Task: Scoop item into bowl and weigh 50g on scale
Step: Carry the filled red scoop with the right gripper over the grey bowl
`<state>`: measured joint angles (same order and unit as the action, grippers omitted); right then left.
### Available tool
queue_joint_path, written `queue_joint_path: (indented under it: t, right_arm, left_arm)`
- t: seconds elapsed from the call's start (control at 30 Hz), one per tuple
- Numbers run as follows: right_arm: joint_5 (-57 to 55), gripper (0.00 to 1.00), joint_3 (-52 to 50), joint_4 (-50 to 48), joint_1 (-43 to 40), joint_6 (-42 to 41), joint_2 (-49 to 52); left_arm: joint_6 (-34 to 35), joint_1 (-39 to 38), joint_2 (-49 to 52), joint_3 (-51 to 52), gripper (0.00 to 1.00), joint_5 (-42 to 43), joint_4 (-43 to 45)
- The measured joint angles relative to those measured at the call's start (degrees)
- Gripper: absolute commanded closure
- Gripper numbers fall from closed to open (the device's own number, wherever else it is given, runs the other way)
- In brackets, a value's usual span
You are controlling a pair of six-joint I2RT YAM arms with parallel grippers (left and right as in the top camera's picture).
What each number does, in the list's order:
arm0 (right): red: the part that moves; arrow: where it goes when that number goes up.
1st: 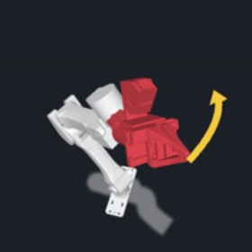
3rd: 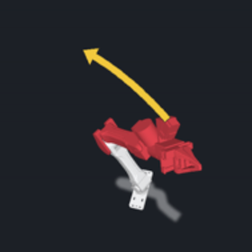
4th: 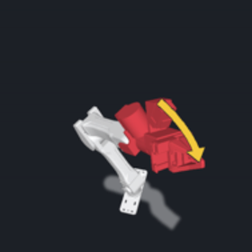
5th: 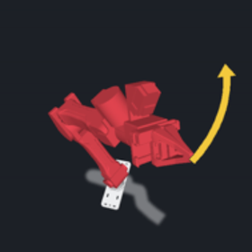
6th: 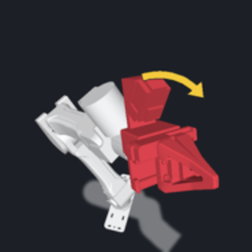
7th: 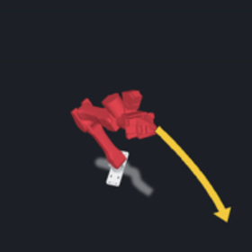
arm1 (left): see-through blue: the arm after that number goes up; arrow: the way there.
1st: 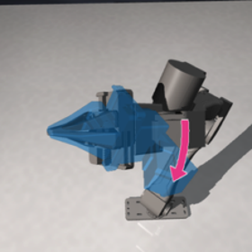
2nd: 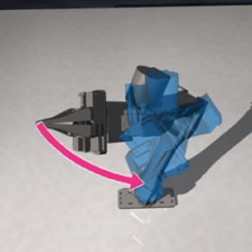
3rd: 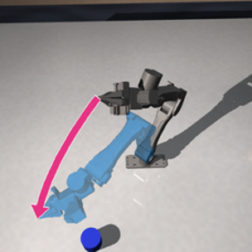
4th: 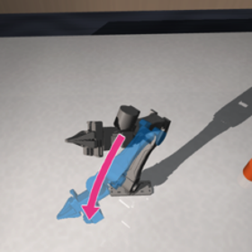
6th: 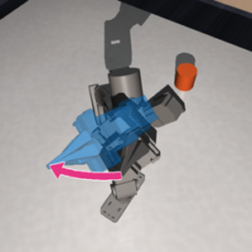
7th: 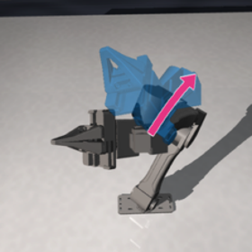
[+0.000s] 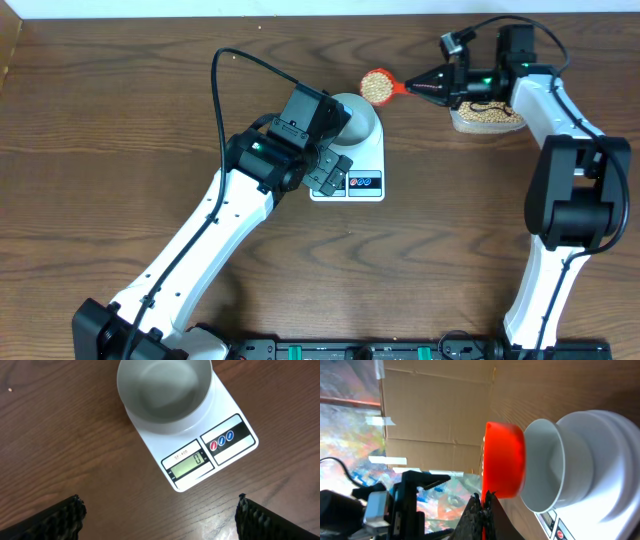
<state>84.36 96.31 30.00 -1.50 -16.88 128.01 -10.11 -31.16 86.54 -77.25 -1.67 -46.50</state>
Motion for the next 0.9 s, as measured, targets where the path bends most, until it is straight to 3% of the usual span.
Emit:
queue_joint_path:
  t: [0.4,0.9]
  right_arm:
    - [-8.04,0.99,0.00,-0.33,5.53,-1.70,0.00]
    - [-12.22,0.99,0.00,-0.24,8.15,3.52,0.00]
  left_arm:
    - [0.00,0.00,0.00,0.00,0.02,0.00,0.02]
    - [0.00,0.00,0.00,0.00,0.02,0.00,0.02]
